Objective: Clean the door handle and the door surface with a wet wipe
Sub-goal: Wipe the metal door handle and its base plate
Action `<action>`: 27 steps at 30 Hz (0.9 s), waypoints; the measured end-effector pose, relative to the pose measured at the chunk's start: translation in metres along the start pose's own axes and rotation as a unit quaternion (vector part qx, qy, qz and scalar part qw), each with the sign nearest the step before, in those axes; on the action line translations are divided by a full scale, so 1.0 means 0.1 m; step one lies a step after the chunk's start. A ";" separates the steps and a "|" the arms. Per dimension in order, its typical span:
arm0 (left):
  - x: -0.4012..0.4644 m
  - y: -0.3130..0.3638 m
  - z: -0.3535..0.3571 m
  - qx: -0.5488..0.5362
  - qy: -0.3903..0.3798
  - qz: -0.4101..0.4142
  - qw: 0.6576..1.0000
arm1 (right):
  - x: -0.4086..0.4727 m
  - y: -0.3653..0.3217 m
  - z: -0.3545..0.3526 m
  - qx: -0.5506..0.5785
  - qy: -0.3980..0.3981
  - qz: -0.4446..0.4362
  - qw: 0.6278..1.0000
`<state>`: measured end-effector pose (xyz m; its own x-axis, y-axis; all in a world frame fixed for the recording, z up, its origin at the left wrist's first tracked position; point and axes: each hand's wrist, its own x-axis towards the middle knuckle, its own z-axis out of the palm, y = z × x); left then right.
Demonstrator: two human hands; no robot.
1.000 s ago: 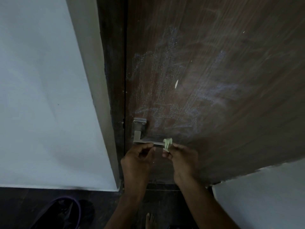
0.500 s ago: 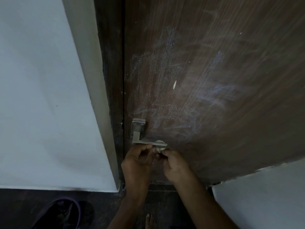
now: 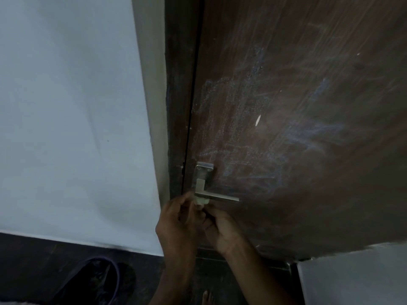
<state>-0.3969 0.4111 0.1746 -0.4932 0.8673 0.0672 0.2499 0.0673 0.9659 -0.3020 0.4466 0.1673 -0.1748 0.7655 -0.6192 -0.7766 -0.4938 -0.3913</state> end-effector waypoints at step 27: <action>0.15 0.30 -0.01 -0.044 0.047 0.000 0.998 | 0.07 -0.25 0.46 -0.724 -0.002 -0.585 0.366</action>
<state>-0.3975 0.4258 0.2049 -0.5710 0.8164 0.0863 0.1773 0.0200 0.9840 -0.3114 0.4834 0.2040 -0.2388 0.8015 0.5483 0.8129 0.4738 -0.3387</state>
